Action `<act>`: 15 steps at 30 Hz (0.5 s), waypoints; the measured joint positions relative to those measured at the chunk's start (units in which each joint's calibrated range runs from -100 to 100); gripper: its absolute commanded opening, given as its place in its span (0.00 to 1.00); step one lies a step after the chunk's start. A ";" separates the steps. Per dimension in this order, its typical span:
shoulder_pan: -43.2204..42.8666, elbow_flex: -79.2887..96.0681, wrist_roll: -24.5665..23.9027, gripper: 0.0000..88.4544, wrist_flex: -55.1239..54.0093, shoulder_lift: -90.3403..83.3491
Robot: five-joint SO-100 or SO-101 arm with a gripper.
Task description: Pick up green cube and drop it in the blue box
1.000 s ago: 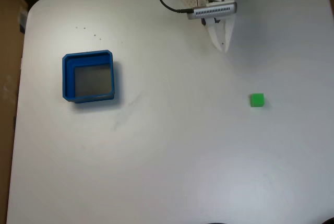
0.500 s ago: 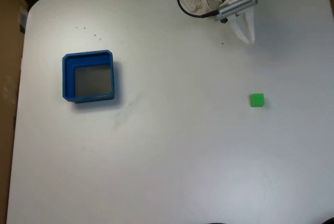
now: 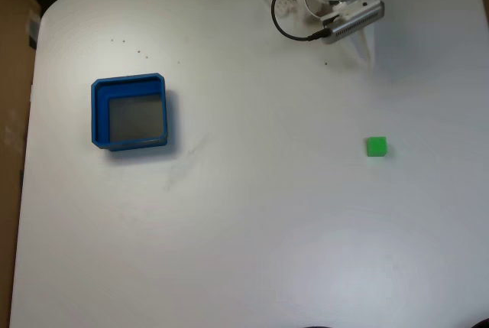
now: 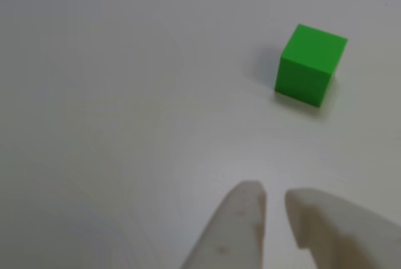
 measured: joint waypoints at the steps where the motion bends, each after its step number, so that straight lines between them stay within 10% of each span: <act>1: 0.00 -1.79 0.00 0.01 0.00 1.66; 15: 0.00 -29.63 0.00 0.01 0.00 25.63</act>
